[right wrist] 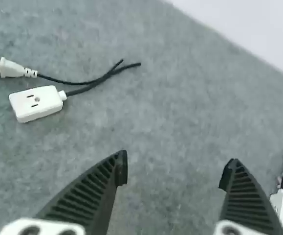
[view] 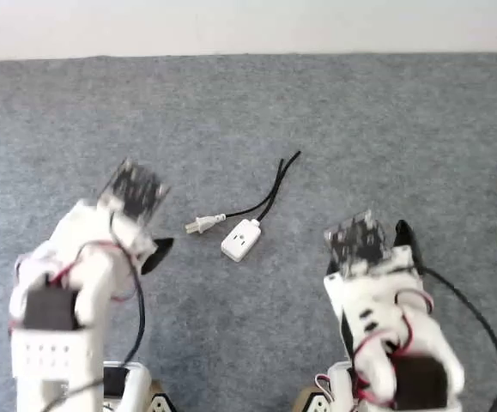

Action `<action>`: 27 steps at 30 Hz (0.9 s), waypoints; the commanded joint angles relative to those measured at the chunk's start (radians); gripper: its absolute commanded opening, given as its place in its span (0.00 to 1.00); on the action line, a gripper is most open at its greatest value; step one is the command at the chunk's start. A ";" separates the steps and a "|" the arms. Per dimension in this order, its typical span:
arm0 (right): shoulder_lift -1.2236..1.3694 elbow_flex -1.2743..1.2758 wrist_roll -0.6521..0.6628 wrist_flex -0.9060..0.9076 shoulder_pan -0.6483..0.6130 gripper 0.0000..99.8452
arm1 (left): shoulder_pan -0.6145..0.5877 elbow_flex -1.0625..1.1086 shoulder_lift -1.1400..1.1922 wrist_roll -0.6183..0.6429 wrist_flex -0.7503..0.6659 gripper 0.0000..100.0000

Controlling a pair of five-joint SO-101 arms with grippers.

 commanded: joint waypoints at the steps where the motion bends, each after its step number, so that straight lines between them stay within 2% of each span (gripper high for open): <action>1: 0.220 -0.160 -0.031 -0.005 0.015 0.31 | 0.077 -0.127 0.166 0.089 0.006 0.32; 4: 0.349 -0.190 -0.028 -0.013 0.018 0.31 | 0.132 -0.168 0.247 0.137 -0.020 0.32; 10: 0.513 -0.190 -0.026 -0.038 0.019 0.31 | 0.169 -0.160 0.336 0.143 -0.137 0.32; 15: 0.530 -0.189 -0.025 -0.028 0.019 0.31 | 0.170 -0.062 0.404 0.143 -0.285 0.32; 18: 0.530 -0.193 -0.025 -0.033 0.019 0.31 | 0.187 -0.022 0.486 0.078 -0.367 0.32; 27: 0.530 -0.362 -0.029 -0.005 0.030 0.31 | 0.175 -0.119 0.752 0.077 -0.476 0.32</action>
